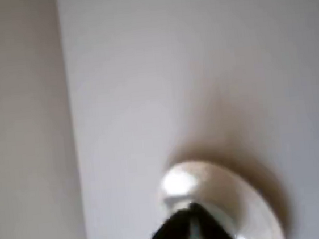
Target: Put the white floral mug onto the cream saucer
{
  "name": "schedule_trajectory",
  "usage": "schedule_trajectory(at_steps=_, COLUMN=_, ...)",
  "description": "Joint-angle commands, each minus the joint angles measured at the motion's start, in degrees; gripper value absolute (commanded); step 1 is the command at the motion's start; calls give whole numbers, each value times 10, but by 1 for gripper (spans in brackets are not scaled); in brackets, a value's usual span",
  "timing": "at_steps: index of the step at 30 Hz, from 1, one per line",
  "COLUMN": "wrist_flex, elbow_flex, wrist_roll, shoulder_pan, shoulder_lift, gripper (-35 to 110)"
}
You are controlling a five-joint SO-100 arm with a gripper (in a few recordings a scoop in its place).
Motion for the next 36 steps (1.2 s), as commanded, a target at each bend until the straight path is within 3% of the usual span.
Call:
schedule_trajectory(at_steps=1, wrist_flex=-91, elbow_flex=305, wrist_roll=-3, shoulder_pan=41, shoulder_lift=177, gripper=-2)
schedule_trajectory(at_steps=6, wrist_flex=-53, elbow_flex=432, wrist_roll=-10, shoulder_pan=31, shoulder_lift=320, gripper=-2)
schedule_trajectory(at_steps=36, wrist_flex=-52, elbow_flex=450, wrist_roll=-11, shoulder_pan=35, shoulder_lift=320, gripper=-2)
